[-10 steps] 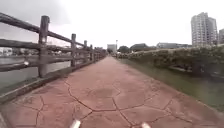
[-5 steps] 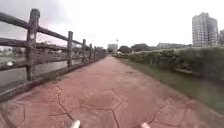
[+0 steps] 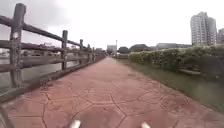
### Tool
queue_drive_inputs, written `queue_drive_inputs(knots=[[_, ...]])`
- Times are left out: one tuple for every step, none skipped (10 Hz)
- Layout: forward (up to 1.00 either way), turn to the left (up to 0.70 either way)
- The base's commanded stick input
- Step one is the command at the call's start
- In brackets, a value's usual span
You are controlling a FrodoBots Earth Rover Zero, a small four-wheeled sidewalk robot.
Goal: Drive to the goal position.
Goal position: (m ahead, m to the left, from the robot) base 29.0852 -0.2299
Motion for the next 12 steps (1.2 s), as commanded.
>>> queue_drive_inputs(knots=[[0.70, 0.00], [0.70, 0.00], [0.70, 0.00], [0.70, 0.00], [0.70, 0.00], [0.70, 0.00], [0.70, 0.00], [0.70, 0.00], [0.70, 0.00], [0.70, 0.00], [0.70, 0.00], [0.70, 0.00]])
